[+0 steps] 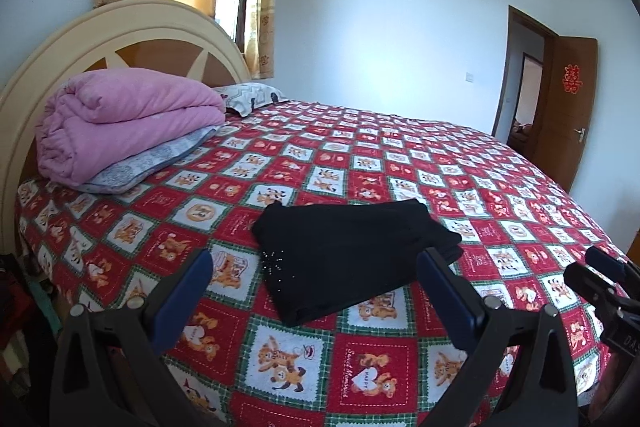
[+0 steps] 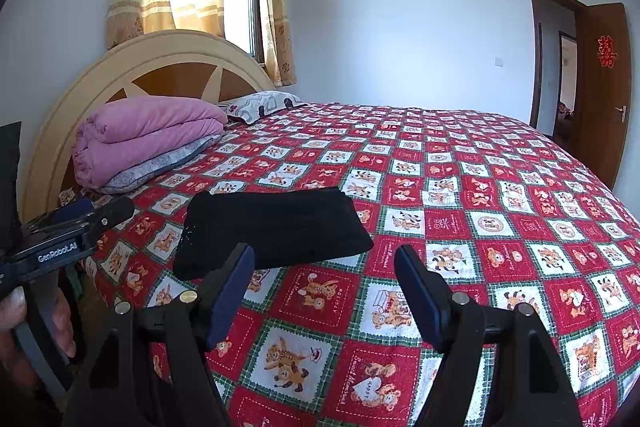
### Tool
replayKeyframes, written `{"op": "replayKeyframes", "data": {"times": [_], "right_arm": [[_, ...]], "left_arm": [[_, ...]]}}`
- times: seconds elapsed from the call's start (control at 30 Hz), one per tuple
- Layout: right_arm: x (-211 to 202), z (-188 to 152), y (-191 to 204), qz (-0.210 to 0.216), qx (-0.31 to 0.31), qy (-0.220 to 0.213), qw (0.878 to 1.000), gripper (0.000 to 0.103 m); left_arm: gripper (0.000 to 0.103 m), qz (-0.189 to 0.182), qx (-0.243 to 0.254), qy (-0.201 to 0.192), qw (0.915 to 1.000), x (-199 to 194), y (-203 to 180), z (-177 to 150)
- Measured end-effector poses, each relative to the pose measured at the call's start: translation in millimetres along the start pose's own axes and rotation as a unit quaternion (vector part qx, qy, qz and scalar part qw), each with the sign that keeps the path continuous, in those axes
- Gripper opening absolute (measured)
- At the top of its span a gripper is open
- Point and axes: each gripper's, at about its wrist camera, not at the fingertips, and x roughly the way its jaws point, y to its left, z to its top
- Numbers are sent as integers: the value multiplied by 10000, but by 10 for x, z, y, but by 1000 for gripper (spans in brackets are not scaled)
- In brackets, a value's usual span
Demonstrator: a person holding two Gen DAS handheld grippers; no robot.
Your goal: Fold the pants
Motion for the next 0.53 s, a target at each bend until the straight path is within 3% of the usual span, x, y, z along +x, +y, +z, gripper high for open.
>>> {"op": "replayKeyframes", "data": {"times": [0.53], "right_arm": [[49,-77,19,37,-52,93,9999,74]], "left_arm": [[103,-233,23,-152,9996,-10,0,-23]]}}
